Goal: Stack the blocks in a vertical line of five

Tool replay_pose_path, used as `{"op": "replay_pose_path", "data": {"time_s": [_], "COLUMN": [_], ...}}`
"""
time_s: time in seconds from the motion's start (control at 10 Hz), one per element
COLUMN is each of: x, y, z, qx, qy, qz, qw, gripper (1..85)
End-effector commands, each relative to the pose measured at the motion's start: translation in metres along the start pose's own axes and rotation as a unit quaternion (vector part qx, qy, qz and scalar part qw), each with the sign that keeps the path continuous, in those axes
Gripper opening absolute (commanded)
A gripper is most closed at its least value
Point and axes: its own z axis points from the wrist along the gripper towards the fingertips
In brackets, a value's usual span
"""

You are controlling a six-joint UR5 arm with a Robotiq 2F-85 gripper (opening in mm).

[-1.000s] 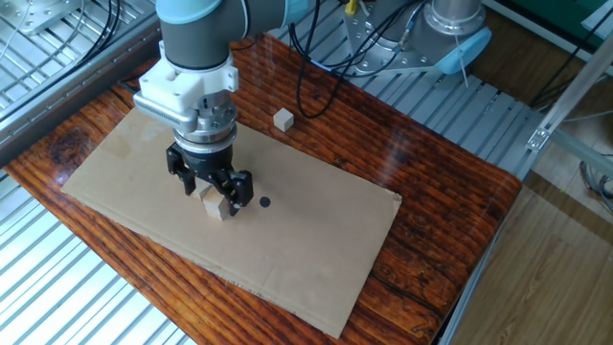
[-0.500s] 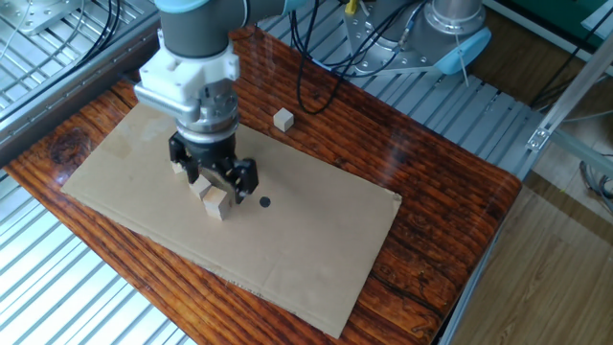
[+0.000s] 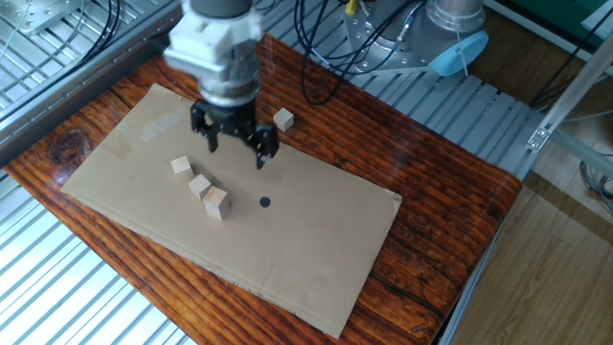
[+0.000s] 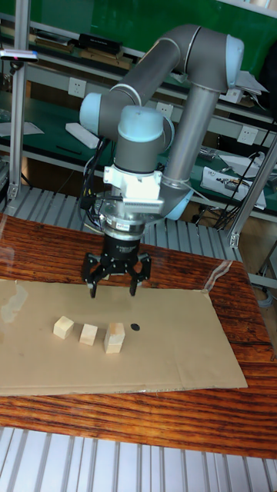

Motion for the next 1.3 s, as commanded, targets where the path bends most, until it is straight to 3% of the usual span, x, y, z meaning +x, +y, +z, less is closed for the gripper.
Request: {"op": "replay_pose_path", "data": {"time_s": [0.0, 0.2, 0.3, 0.4, 0.6, 0.7, 1.0, 1.1, 1.2], "x": [0.038, 0.046, 0.025, 0.025, 0.040, 0.046, 0.098, 0.112, 0.119], "y": [0.006, 0.008, 0.008, 0.005, -0.017, -0.013, 0.001, 0.008, 0.008], "z": [0.004, 0.006, 0.005, 0.005, 0.004, 0.005, 0.021, 0.025, 0.027], "qx": [-0.010, -0.016, -0.014, -0.008, 0.034, 0.028, -0.004, -0.014, -0.012], "qy": [0.002, 0.002, -0.020, -0.021, 0.008, 0.014, 0.004, 0.014, 0.020], "qz": [0.001, 0.003, 0.010, 0.011, 0.006, 0.008, 0.015, 0.025, 0.027], "qw": [0.9999, 0.9999, 0.9997, 0.9997, 0.9994, 0.9995, 0.9999, 0.9995, 0.9994], "gripper": [84.7, 83.7, 84.7, 84.7, 75.0, 71.7, 80.3, 80.3, 80.3]}}
